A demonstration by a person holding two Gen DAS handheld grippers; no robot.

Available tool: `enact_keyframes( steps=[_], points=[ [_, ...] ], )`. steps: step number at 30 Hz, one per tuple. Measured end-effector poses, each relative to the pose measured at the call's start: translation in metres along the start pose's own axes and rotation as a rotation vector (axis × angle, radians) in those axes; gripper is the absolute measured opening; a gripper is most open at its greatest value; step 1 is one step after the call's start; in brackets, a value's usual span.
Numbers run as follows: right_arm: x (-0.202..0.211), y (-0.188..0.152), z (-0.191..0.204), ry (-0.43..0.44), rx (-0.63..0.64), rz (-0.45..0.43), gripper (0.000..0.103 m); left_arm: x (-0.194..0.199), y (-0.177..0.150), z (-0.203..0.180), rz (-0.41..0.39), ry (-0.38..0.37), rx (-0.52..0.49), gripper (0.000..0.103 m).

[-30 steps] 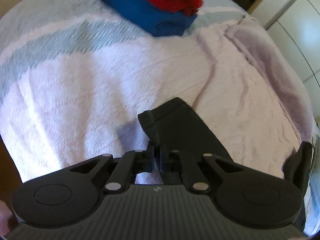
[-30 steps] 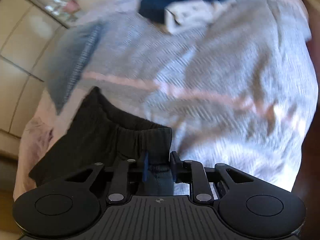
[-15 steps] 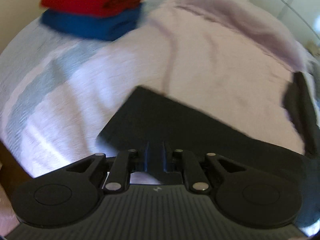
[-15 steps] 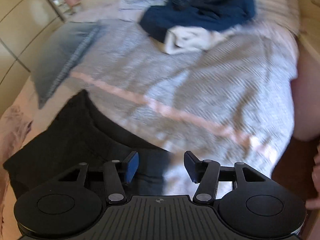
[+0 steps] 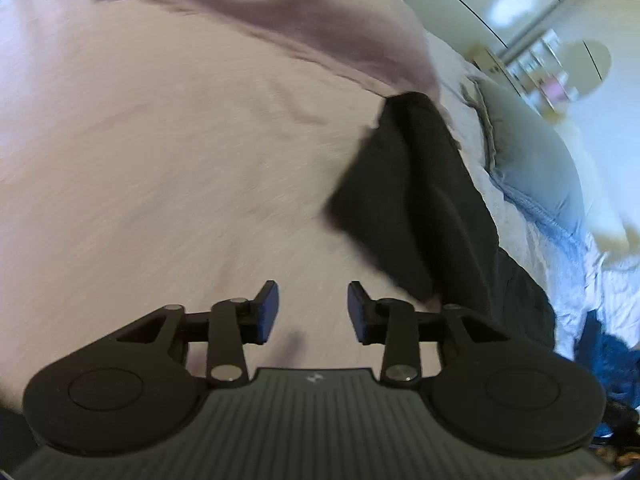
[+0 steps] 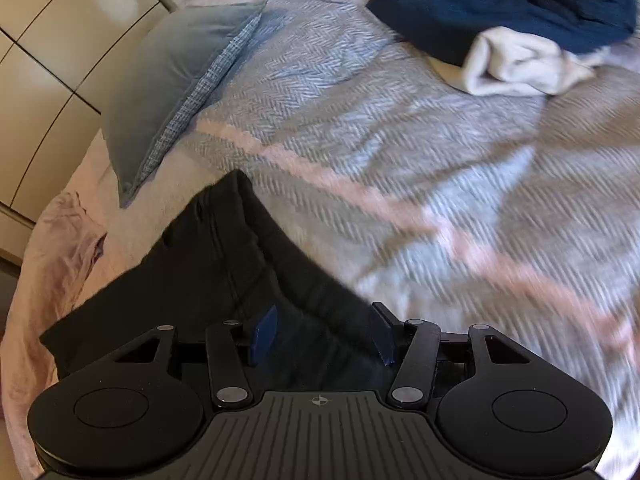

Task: Fold clothes
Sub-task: 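Grasp a trouser leg with the left gripper and lift it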

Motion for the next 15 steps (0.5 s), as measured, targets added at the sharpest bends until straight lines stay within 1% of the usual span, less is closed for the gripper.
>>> enact_keyframes(
  steps=[1,3,4,5,7,8,9,11,13,15],
  points=[
    [-0.003,0.007,-0.001,0.005,0.000,0.004,0.054,-0.016,0.010,-0.007,0.011,-0.011,0.011,0.044],
    [-0.011,0.020,-0.005,0.009,-0.012,0.013,0.054,-0.040,0.022,-0.010,0.031,-0.052,0.096,0.045],
    [-0.014,0.024,-0.007,0.010,-0.022,0.017,0.054,-0.054,0.026,-0.009,0.039,-0.092,0.162,0.046],
    [-0.018,0.028,-0.008,0.013,-0.033,0.024,0.054,-0.066,0.029,-0.007,0.046,-0.114,0.231,0.048],
    [-0.027,0.033,-0.011,0.024,-0.059,0.043,0.054,-0.089,0.032,-0.002,0.052,-0.150,0.380,0.042],
    [-0.031,0.034,-0.011,0.029,-0.066,0.052,0.054,-0.094,0.034,-0.002,0.039,-0.172,0.425,0.019],
    [-0.035,0.036,-0.011,0.031,-0.067,0.062,0.054,-0.097,0.034,-0.002,0.024,-0.194,0.459,0.011],
    [-0.042,0.037,-0.010,0.026,-0.058,0.081,0.054,-0.085,0.039,-0.012,-0.012,-0.166,0.408,0.006],
    [-0.044,0.040,-0.010,0.021,-0.047,0.092,0.054,-0.047,0.049,-0.035,-0.073,-0.082,0.226,0.005],
    [-0.046,0.044,-0.010,0.019,-0.037,0.100,0.054,0.008,0.062,-0.048,-0.143,-0.005,0.112,0.005]
  ],
)
Point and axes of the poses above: each gripper's, at about its wrist camera, not at the fingertips, and x roughly against the way its jaws point, z to its left, y to its top, the point moved 5 cm from there along -x, roughly the way its jaws point, and after that the axes turned 13 degrees about z, right-handed, at the moved point
